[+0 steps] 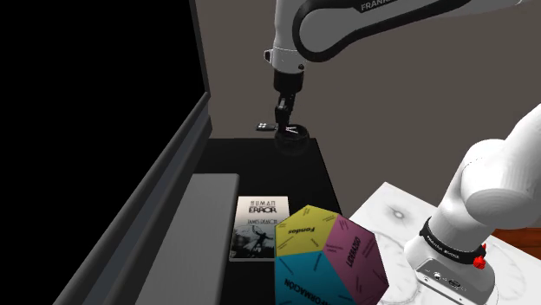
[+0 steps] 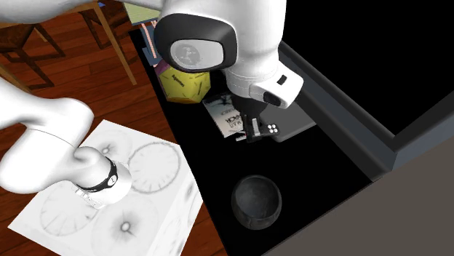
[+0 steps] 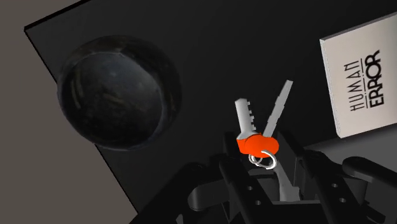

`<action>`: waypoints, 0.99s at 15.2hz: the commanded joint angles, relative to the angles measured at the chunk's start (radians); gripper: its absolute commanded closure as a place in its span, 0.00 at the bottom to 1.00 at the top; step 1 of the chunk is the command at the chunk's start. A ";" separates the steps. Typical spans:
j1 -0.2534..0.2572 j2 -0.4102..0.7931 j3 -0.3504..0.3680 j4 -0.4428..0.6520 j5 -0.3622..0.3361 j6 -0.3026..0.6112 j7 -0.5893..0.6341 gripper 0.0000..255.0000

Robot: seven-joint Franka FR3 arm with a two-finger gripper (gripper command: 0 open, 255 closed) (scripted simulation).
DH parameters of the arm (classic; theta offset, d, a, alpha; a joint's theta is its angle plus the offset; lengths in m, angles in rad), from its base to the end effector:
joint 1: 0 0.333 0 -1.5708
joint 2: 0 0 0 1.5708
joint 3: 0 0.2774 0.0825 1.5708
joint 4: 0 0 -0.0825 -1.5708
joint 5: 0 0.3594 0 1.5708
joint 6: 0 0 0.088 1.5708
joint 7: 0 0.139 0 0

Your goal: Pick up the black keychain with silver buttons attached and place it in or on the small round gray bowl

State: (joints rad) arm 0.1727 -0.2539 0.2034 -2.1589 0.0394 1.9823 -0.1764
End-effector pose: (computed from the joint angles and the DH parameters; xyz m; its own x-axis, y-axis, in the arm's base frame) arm 0.4403 0.1808 0.4478 0.8585 0.5081 0.0691 0.5076 -0.8612 0.0261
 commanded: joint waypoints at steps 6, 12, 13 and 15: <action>-0.071 0.041 -0.109 0.053 -0.019 -0.015 -0.171 1.00; -0.108 0.088 -0.160 0.081 -0.026 0.003 -0.256 1.00; -0.108 0.090 -0.160 0.070 -0.026 0.017 -0.256 1.00; -0.108 0.095 -0.160 0.048 -0.026 0.044 -0.256 1.00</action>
State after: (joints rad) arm 0.0661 -0.1625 0.0445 -2.0995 0.0133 2.0105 -0.4296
